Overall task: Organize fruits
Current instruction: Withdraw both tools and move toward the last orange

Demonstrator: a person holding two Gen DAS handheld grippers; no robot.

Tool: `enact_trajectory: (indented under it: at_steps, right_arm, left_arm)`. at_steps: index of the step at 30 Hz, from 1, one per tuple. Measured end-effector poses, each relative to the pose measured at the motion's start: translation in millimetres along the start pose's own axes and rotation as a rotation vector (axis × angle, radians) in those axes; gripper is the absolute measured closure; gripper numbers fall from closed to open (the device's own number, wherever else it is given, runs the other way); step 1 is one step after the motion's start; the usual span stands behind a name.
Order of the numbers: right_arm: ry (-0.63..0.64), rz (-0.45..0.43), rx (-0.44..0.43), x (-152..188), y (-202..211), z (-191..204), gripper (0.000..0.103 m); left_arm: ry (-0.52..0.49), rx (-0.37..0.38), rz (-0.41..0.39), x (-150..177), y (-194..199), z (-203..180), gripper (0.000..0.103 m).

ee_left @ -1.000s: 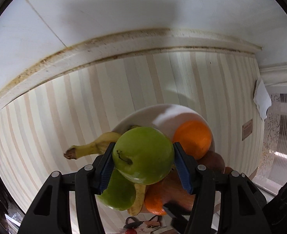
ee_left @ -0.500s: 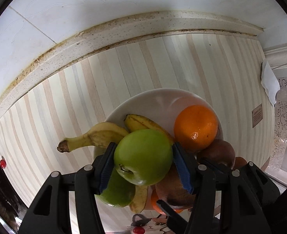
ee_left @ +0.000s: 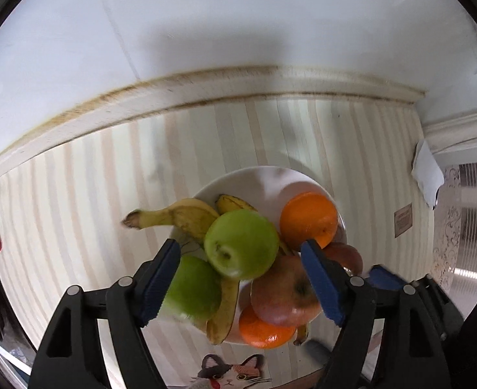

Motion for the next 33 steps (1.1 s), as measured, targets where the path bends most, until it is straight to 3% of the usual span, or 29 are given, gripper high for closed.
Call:
enact_trajectory:
  at_steps: [2,7,12,22,33]
  right_arm:
    - [-0.005,-0.014,0.049,3,9,-12,0.009]
    - [-0.01,-0.048,0.139,10,24,-30,0.007]
    - [0.0,-0.076,0.195,20,42,-38,0.007]
    - [0.054,-0.147,0.222,50,85,-18,0.007]
    - [0.094,-0.254,0.224,77,151,-2,0.007]
  left_arm:
    - [0.006,-0.011,-0.03,6,10,2,0.014]
    - [0.028,-0.085,-0.133,34,32,9,0.013]
    - [0.071,-0.089,-0.204,70,42,12,0.013]
    - [0.058,-0.177,-0.329,125,81,-3,0.013]
    - [0.017,-0.194,-0.44,171,126,-35,0.013]
Point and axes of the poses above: each gripper's, at about its wrist camera, not at the fingertips, and y roughly against the way its jaws point, z to its left, x to its underside, the point moved 5 cm from there along -y, roughly the way its jaws point, and after that the axes turned 12 degrees about x, right-handed, at the moved point
